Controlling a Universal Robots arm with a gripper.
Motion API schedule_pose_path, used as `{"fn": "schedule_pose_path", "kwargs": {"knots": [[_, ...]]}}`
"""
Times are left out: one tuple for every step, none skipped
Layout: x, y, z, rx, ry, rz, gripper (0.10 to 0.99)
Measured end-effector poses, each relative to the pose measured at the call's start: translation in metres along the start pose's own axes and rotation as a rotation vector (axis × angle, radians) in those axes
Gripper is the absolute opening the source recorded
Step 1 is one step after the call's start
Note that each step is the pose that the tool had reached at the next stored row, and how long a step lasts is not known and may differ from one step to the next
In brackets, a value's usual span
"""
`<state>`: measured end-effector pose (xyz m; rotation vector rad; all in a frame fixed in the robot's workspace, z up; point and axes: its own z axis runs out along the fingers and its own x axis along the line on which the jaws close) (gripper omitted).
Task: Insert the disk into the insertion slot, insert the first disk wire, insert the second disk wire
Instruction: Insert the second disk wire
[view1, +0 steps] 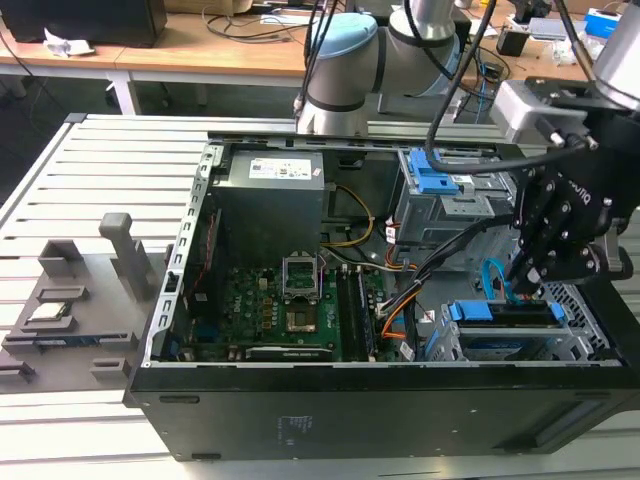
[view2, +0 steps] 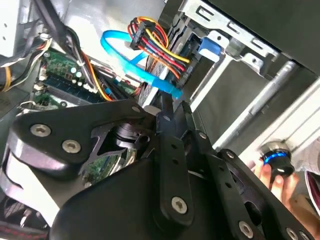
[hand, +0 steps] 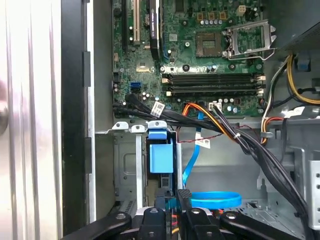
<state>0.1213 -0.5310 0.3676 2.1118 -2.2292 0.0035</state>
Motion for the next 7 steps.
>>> {"fn": "schedule_pose_path", "kwargs": {"knots": [[0.0001,0.0005,-0.0094,0.000,0.0001,0.000,0.153],[0.0003,0.0009,-0.0170,0.000,0.0001,0.000,0.106],[0.0007,0.0012,-0.0245,0.000,0.0002,0.000,0.106],[0.0009,0.0014,-0.0279,0.000,0.0000,0.000,0.106],[0.0009,0.0014,-0.0279,0.000,-0.0002,0.000,0.106],[0.0009,0.0014,-0.0280,0.000,0.0001,0.000,0.106],[0.0009,0.0014,-0.0280,0.000,0.0001,0.000,0.106]]}}
